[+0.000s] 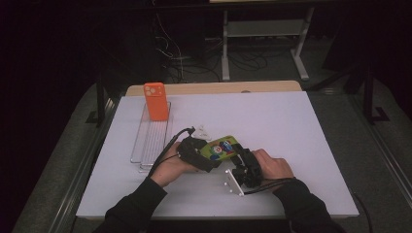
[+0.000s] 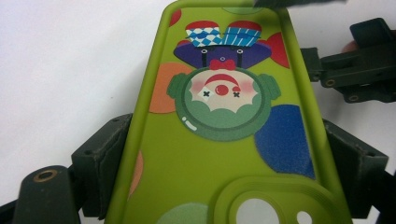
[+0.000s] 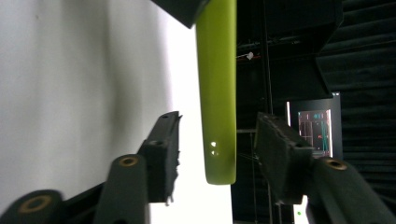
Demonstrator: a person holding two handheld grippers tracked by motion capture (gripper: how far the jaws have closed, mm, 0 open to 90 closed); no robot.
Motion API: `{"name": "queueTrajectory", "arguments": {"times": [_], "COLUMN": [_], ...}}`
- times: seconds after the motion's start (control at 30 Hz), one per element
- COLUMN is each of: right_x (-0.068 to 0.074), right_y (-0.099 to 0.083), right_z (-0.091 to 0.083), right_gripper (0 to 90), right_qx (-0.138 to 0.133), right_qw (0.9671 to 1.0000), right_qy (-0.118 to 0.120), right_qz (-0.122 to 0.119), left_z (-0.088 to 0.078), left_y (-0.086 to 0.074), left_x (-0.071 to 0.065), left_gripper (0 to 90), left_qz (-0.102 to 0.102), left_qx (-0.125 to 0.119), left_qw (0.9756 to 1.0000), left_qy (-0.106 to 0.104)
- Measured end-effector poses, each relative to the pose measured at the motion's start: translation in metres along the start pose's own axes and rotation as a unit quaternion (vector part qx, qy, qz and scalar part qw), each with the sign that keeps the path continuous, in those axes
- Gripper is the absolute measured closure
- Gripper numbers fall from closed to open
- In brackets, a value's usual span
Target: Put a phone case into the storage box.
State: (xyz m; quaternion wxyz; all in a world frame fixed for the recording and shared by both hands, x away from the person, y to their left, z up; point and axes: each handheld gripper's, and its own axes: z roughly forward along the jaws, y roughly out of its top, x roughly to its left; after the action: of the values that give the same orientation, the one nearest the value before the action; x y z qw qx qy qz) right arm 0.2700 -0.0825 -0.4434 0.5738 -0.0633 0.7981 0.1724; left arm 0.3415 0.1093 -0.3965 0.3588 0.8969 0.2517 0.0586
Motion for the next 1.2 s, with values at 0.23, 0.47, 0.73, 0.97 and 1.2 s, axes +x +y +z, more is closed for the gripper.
{"name": "queueTrajectory", "arguments": {"times": [0.23,0.47,0.73,0.97,1.2], "right_x": [0.0036,0.0045,0.0068,0.0073,0.0057], "right_y": [0.0020,0.0045,0.0071,0.0077,0.0069], "right_z": [0.0001,-0.0011,-0.0022,-0.0019,-0.0019], "right_gripper": [61.1,69.9,75.1,75.5,75.7], "right_qx": [-0.002,-0.007,-0.003,0.000,0.009], "right_qw": [0.9998,0.9994,0.9990,0.9989,0.9993], "right_qy": [-0.008,-0.017,-0.017,-0.017,-0.008], "right_qz": [-0.019,-0.030,-0.041,-0.043,-0.035], "left_z": [0.0010,0.0021,0.0029,0.0029,-0.0011], "left_y": [-0.0001,0.0001,-0.0009,-0.0014,-0.0009], "left_x": [-0.0005,-0.0020,-0.0011,0.0001,0.0021], "left_gripper": [14.5,14.5,13.9,12.8,7.0], "left_qz": [0.002,0.002,0.002,0.008,0.003], "left_qx": [-0.001,-0.001,-0.004,-0.004,-0.020], "left_qw": [1.0000,0.9999,0.9999,0.9999,0.9995], "left_qy": [-0.004,-0.011,-0.015,-0.015,-0.025]}}
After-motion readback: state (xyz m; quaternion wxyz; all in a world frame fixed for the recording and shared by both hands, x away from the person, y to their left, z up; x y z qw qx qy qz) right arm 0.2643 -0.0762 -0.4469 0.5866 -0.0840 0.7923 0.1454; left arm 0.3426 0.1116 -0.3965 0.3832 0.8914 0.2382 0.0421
